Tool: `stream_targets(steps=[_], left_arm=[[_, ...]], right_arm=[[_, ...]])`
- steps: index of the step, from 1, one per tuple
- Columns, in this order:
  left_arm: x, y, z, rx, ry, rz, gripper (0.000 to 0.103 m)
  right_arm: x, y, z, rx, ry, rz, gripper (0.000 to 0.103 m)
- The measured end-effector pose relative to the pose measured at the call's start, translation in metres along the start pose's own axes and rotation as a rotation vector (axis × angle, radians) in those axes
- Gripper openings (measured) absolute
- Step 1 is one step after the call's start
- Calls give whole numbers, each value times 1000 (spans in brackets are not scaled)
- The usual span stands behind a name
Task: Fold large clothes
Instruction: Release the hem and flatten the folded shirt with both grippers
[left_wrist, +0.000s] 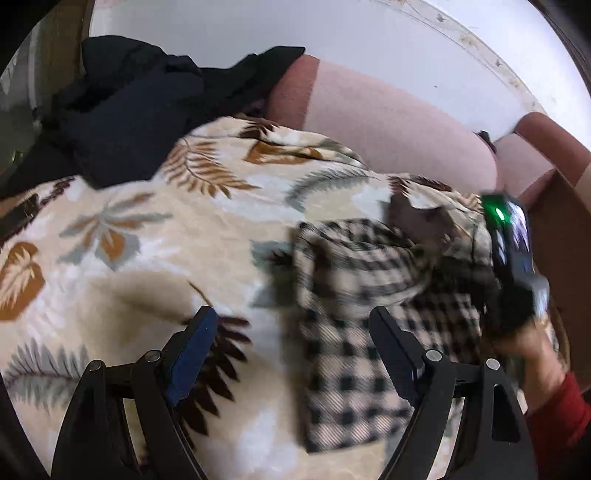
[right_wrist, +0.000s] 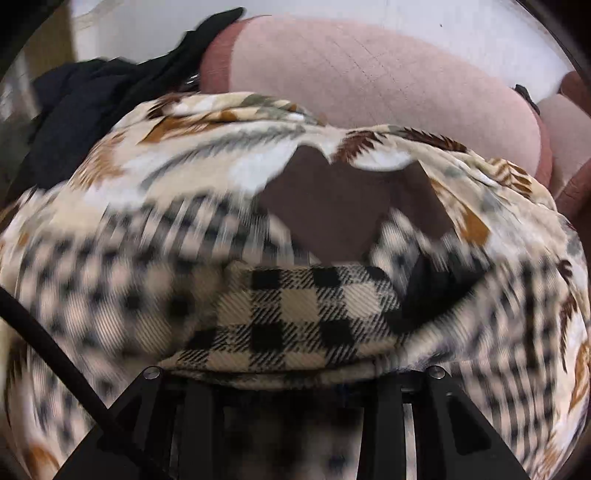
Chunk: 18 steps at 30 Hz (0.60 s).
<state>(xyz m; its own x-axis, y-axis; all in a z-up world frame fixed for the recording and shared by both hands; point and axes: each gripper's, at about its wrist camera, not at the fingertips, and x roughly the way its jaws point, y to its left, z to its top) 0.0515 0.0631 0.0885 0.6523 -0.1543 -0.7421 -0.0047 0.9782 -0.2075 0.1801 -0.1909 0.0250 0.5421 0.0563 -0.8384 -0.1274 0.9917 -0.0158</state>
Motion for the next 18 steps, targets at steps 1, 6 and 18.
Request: stream_targets(steps=[1, 6, 18], left_arm=[[3, 3, 3, -5, -1, 0, 83], [15, 19, 17, -50, 4, 16, 83], [6, 30, 16, -69, 31, 37, 83]], right_arm=[[15, 1, 18, 13, 3, -30, 35], [43, 5, 61, 60, -9, -127, 47], [-38, 41, 7, 59, -20, 115, 48]])
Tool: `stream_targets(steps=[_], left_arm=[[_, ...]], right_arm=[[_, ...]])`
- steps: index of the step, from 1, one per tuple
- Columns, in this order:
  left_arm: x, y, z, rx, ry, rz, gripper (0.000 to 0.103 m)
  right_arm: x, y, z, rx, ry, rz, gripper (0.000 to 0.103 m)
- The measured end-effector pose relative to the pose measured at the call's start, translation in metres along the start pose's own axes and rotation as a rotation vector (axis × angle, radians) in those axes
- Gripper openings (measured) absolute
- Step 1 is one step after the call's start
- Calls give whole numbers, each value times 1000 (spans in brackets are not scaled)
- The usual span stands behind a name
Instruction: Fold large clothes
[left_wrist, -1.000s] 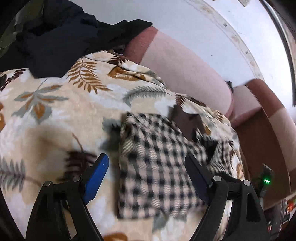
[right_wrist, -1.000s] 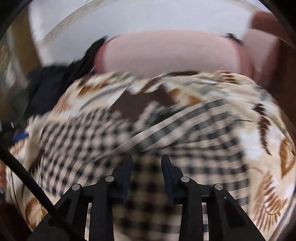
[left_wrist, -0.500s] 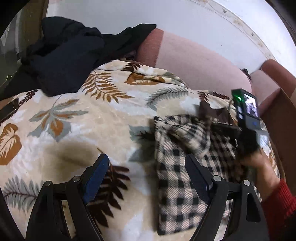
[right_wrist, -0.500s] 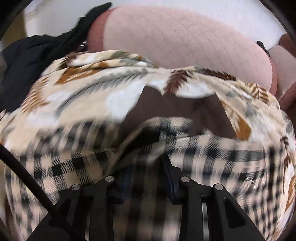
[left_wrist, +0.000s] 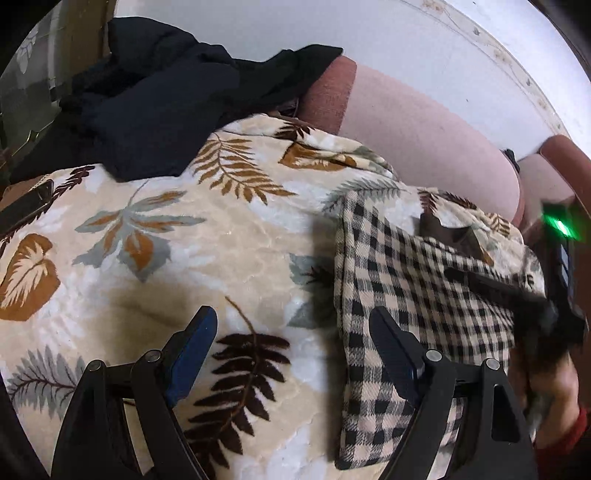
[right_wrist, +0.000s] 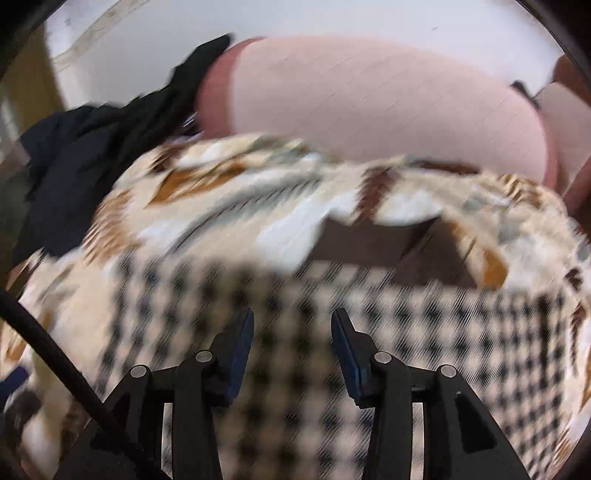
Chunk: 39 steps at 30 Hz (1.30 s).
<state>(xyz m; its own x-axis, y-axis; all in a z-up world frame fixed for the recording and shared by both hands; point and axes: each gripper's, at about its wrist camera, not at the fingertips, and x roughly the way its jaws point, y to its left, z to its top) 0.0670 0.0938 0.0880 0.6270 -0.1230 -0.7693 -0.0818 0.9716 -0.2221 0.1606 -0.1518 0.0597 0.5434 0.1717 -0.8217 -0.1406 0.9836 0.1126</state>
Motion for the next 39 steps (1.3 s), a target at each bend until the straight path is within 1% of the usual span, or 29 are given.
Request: stream_targets(steps=[1, 3, 4, 6, 7, 8, 10, 11, 12, 13, 14, 15, 16, 17, 18, 19, 21, 23, 25, 28, 29, 30, 31, 32, 33, 36, 37, 38, 39], left_arm=[[1, -1, -2, 7, 10, -12, 83], [3, -5, -8, 22, 38, -54, 83], [5, -6, -11, 28, 53, -75, 83], [8, -11, -18, 37, 82, -112, 83], [9, -13, -21, 43, 94, -119, 83], [12, -15, -26, 50, 109, -121, 83], [16, -19, -34, 60, 127, -110, 83], [19, -20, -39, 67, 137, -101, 83], [21, -21, -43, 70, 146, -99, 83], [24, -21, -48, 70, 160, -102, 83], [28, -21, -53, 67, 179, -117, 83], [31, -21, -56, 60, 196, -140, 83], [34, -21, -60, 48, 215, -170, 83], [36, -20, -65, 32, 234, -210, 83], [38, -20, -68, 20, 245, -247, 83], [39, -21, -71, 9, 253, -282, 83], [42, -24, -77, 5, 258, -321, 83], [43, -31, -80, 36, 244, -326, 85], [44, -38, -83, 69, 246, -340, 86], [42, -49, -87, 128, 252, -333, 86], [41, -52, -88, 147, 256, -331, 81], [40, -54, -89, 163, 261, -307, 71], [40, -57, -89, 194, 268, -247, 36], [39, -59, -88, 230, 274, -209, 15], [37, -59, -85, 240, 271, -214, 15], [18, -50, -69, 209, 220, -243, 12], [11, -47, -65, 207, 197, -243, 9], [3, -44, -62, 212, 170, -218, 5], [-1, -42, -60, 216, 157, -212, 5]], right_arm=[[-6, 4, -14, -11, 9, 24, 48], [-19, 0, -45, -30, 18, 41, 56], [-28, -9, -65, -34, 21, 23, 56], [-39, -28, -88, -28, 21, -15, 56], [-47, -51, -105, -2, 25, -54, 56], [-52, -67, -114, 28, 28, -77, 56], [-67, -109, -132, 128, 7, -118, 56], [-80, -141, -145, 210, -26, -150, 54], [-92, -163, -153, 273, -47, -187, 55], [-100, -180, -160, 326, -59, -240, 55], [-110, -198, -166, 385, -72, -293, 58], [-122, -217, -174, 455, -100, -293, 60], [-128, -228, -178, 494, -112, -271, 60], [-136, -245, -189, 563, -129, -210, 64], [-140, -252, -194, 591, -134, -181, 66], [-143, -263, -206, 638, -133, -135, 66], [-142, -274, -221, 692, -114, -85, 66], [-141, -279, -232, 729, -105, -27, 67], [-139, -281, -241, 760, -95, 33, 67], [-138, -273, -256, 793, -106, 104, 67], [-137, -269, -260, 807, -111, 144, 67], [-136, -266, -264, 817, -118, 175, 67], [-134, -261, -266, 824, -121, 207, 67], [-130, -258, -265, 817, -117, 222, 67], [-126, -252, -261, 790, -106, 229, 68], [-122, -239, -253, 737, -100, 216, 68], [-120, -237, -250, 736, -100, 224, 68], [-117, -236, -249, 744, -95, 229, 69], [-115, -236, -247, 752, -95, 223, 69]])
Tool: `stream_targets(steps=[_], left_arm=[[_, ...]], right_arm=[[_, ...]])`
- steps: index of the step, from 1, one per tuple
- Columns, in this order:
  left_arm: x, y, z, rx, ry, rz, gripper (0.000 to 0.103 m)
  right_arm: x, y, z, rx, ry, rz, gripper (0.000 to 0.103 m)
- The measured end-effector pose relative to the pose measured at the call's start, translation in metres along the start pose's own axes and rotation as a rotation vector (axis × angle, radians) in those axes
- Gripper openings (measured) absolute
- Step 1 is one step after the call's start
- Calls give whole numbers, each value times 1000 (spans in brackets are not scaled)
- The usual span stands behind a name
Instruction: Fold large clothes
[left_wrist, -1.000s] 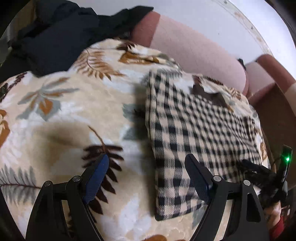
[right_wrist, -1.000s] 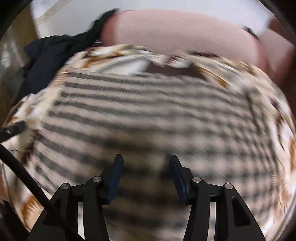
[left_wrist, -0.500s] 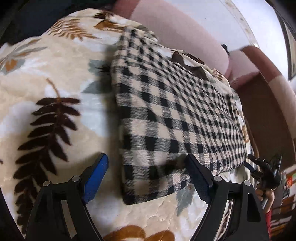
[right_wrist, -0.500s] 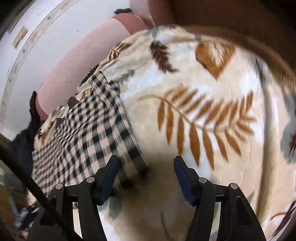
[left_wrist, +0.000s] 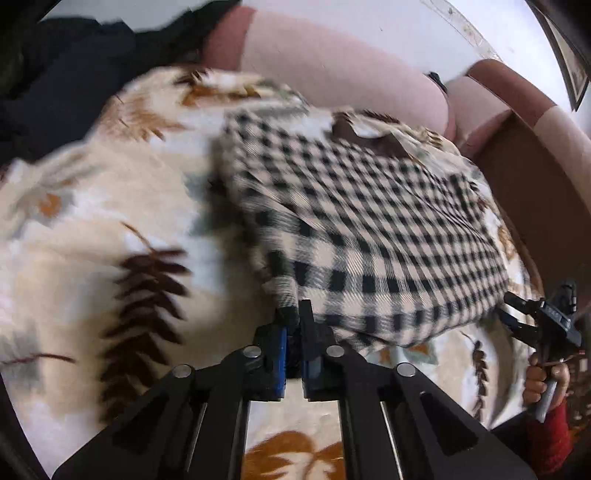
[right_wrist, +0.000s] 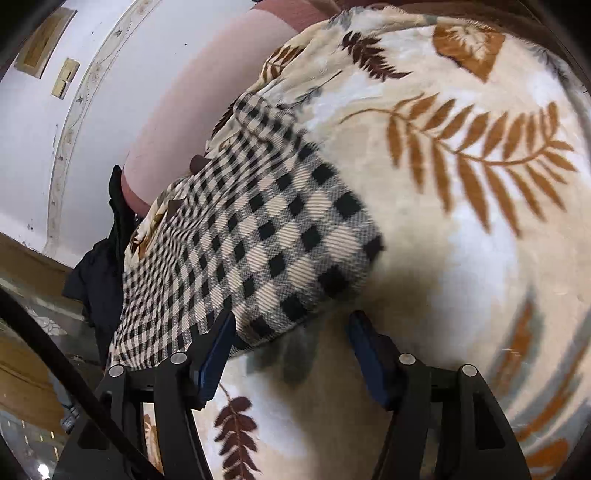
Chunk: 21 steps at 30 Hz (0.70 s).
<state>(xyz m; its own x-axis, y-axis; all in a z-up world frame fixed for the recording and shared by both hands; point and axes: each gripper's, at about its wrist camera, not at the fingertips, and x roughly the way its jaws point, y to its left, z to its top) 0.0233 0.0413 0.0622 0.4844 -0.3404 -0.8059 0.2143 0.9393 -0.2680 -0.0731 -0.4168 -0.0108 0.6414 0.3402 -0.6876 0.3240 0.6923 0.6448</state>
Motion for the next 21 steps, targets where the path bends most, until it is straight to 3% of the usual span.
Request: stream_targets(steps=[3, 4, 5, 7, 8, 11, 14, 16, 17, 21], left_arm=[[-7, 12, -2, -26, -3, -32, 10], [-7, 17, -4, -39, -8, -28, 21], [-5, 22, -5, -52, -4, -26, 38], [-2, 34, -10, -109, 2, -58, 59], [0, 44, -14, -164, 5, -104, 62], [17, 54, -17, -279, 54, -224, 65], [37, 43, -12, -285, 85, -290, 66], [50, 31, -7, -261, 100, -310, 68], [57, 25, -5, -252, 106, -316, 75], [71, 6, 5, -219, 79, -256, 78]], right_arm=[[4, 1, 3, 15, -13, 0, 70], [4, 0, 5, 22, -16, 4, 70], [5, -2, 5, 30, -20, 9, 71], [6, -6, 7, 53, -28, 25, 71], [5, -7, 7, 63, -31, 33, 71], [7, -11, 10, 89, -42, 56, 72], [12, -8, 15, 77, -52, 62, 73], [19, -4, 22, 61, -52, 63, 74], [24, -2, 27, 53, -53, 62, 74], [38, 9, 38, 32, -49, 41, 71]])
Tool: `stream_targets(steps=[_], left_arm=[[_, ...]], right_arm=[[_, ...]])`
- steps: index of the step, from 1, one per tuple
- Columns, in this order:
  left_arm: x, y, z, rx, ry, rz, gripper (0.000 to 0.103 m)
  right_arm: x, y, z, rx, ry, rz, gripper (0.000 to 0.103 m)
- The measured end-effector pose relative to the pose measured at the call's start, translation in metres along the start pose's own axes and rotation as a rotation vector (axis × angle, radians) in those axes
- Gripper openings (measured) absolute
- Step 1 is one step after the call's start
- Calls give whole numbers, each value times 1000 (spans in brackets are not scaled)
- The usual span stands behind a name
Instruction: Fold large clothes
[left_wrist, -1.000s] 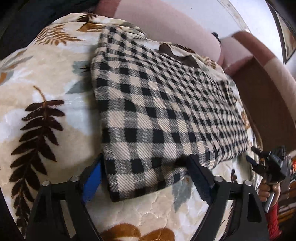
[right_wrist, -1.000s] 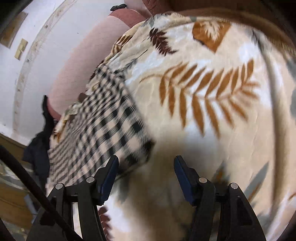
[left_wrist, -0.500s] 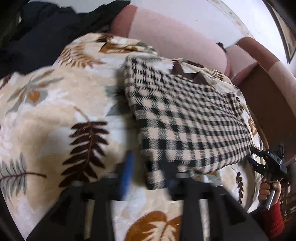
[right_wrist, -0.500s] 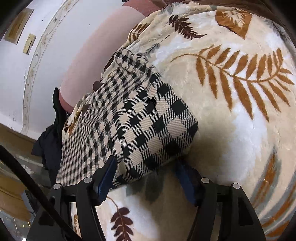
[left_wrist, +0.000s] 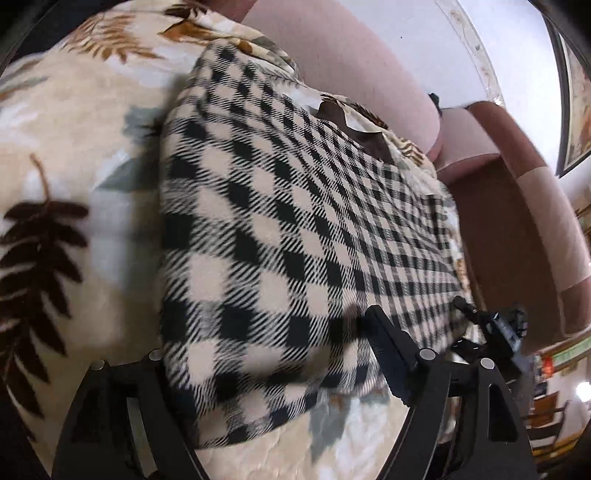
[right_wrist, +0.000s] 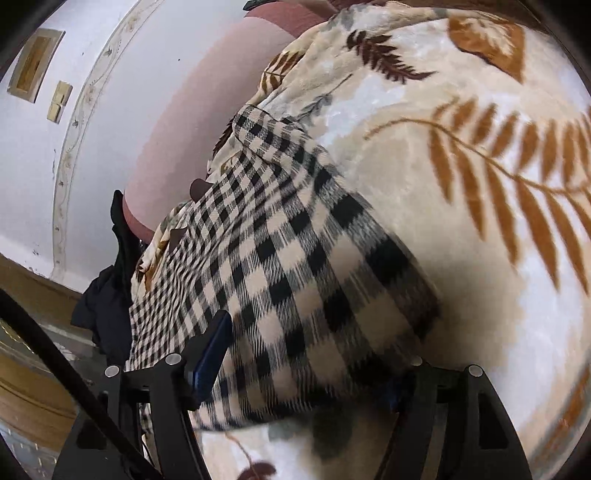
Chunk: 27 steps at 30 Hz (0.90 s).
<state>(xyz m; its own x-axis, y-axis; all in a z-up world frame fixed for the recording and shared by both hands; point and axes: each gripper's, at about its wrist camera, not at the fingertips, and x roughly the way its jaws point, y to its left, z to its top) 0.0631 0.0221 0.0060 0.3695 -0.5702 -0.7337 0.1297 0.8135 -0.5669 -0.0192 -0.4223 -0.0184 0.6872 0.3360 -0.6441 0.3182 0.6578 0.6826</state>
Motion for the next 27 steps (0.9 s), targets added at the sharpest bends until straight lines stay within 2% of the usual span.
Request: stream_targets(steps=[1, 2, 3, 5, 9, 11, 13, 16, 18, 19, 22, 25, 27], left_arm=[[1, -5, 0, 18, 4, 40, 59], [1, -7, -1, 34, 16, 66, 27], [-1, -8, -1, 40, 36, 59, 26], [-16, -8, 1, 23, 13, 33, 22], [-54, -20, 1, 54, -30, 32, 19], [-71, -20, -6, 72, -22, 29, 19], [-76, -15, -17, 87, 14, 38, 19], [-60, -4, -36, 115, 98, 122, 21], [-53, 4, -43, 116, 135, 160, 23], [-55, 8, -44, 101, 138, 154, 25], [-71, 16, -45, 66, 118, 130, 26], [-94, 19, -48, 97, 56, 244, 26], [-114, 18, -50, 118, 0, 276, 26]], right_arm=[[3, 1, 2, 4, 1, -13, 65], [6, 1, 3, 20, 10, -8, 48], [8, 1, 4, 40, 24, 17, 33], [5, 6, 4, 49, 25, 40, 26], [-15, 21, -4, 19, 22, 94, 22], [-29, 26, -17, -17, 37, 105, 21], [-39, 26, -33, -60, 56, 93, 21], [-42, 11, -61, -105, 110, 29, 21], [-44, -3, -72, -90, 127, 6, 21], [-46, -11, -76, -73, 134, -2, 21], [-67, -27, -82, -23, 104, -1, 21], [-93, -39, -86, 20, 49, -22, 22], [-114, -44, -87, 35, -22, -60, 24]])
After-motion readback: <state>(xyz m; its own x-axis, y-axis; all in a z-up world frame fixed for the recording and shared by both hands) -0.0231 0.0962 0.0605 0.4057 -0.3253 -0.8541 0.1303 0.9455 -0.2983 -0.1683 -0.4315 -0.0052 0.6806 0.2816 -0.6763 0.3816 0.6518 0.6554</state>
